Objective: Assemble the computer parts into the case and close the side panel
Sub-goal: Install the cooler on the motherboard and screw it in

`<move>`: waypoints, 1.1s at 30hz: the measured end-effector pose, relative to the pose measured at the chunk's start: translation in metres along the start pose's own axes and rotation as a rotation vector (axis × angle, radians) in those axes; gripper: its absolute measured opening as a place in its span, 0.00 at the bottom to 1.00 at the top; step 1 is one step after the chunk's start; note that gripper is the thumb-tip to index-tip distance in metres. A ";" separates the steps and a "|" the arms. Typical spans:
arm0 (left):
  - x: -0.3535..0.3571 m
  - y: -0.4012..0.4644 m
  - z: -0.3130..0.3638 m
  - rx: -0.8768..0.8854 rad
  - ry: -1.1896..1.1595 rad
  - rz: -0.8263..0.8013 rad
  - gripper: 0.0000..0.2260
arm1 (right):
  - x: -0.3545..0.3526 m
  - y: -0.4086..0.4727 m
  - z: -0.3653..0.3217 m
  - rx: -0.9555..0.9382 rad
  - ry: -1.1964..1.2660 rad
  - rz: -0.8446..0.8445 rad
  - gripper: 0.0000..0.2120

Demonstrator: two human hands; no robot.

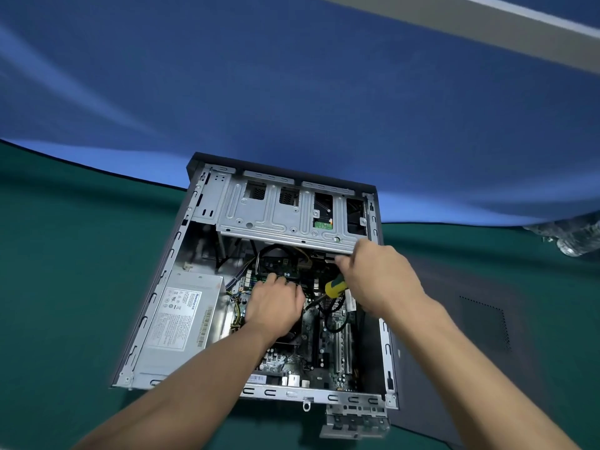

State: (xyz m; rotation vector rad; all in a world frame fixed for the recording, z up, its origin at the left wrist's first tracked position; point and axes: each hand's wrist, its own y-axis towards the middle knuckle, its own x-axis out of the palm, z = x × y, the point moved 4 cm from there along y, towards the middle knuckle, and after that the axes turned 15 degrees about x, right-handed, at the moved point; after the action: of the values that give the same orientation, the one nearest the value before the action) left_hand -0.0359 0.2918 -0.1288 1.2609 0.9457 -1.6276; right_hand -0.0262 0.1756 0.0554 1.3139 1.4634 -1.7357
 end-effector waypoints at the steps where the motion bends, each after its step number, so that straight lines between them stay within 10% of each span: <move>1: 0.000 0.000 0.000 -0.004 0.001 -0.002 0.22 | -0.001 0.000 0.001 0.014 -0.021 0.055 0.12; 5: -0.001 0.001 0.001 -0.002 -0.003 -0.001 0.22 | 0.003 -0.001 -0.003 -0.016 0.111 -0.178 0.12; 17: 0.000 0.000 -0.001 -0.007 -0.014 0.011 0.22 | -0.001 -0.001 -0.005 0.016 -0.035 0.097 0.11; 21: -0.001 0.000 0.000 -0.011 -0.020 0.013 0.22 | 0.002 -0.001 -0.004 -0.016 0.107 -0.148 0.12; 33: -0.001 0.000 -0.001 -0.002 -0.026 0.012 0.22 | 0.000 -0.003 -0.005 0.025 -0.029 0.171 0.13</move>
State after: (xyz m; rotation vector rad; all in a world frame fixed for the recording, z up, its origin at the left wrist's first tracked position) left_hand -0.0357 0.2927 -0.1284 1.2389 0.9217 -1.6302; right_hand -0.0274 0.1808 0.0570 1.3782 1.2771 -1.6603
